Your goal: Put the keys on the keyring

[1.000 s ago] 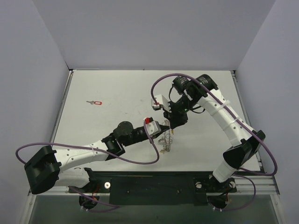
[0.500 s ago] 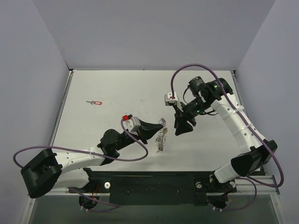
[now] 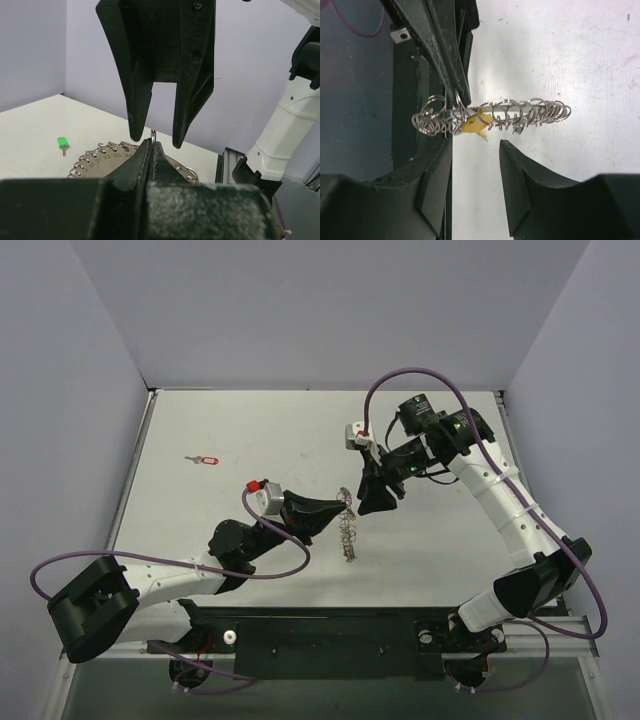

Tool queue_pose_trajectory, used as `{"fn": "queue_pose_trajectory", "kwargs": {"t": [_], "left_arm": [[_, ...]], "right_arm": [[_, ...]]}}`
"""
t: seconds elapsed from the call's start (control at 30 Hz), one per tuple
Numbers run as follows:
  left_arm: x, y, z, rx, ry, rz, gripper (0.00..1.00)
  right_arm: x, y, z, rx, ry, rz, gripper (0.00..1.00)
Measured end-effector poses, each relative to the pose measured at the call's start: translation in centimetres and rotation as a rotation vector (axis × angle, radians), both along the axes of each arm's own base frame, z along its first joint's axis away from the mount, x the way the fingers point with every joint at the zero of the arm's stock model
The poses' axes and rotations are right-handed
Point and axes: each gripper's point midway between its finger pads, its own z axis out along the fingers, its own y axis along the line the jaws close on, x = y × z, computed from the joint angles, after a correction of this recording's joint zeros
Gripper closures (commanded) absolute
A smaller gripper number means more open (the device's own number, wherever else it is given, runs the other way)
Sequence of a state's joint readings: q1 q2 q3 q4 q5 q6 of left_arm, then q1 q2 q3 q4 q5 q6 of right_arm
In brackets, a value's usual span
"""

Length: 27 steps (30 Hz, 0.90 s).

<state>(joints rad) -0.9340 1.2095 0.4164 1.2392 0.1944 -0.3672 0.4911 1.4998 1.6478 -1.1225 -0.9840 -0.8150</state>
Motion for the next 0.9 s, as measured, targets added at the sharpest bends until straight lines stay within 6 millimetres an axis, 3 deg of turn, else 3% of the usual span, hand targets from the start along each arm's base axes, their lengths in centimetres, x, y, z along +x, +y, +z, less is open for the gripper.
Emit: {"fn": "queue_pose_trajectory", "kwargs": {"t": [0.43, 0.7, 0.83, 0.9], "left_arm": [[-0.1, -0.1, -0.2, -0.007, 0.028, -0.013, 1.0], [0.0, -0.3, -0.5, -0.004, 0.044, -0.017, 1.0], [0.1, -0.3, -0.6, -0.004, 0.047, -0.016, 1.0], [0.2, -0.3, -0.6, -0.004, 0.049, -0.013, 1.0]], "right_arm": [[1.1, 2.0, 0.8, 0.042, -0.014, -0.047, 0.64], [0.8, 2.3, 0.8, 0.044, -0.013, -0.033, 0.8], [0.6, 2.5, 0.9, 0.05, -0.012, -0.018, 1.0], [0.4, 2.6, 0.9, 0.052, -0.013, -0.01, 1.0]]}}
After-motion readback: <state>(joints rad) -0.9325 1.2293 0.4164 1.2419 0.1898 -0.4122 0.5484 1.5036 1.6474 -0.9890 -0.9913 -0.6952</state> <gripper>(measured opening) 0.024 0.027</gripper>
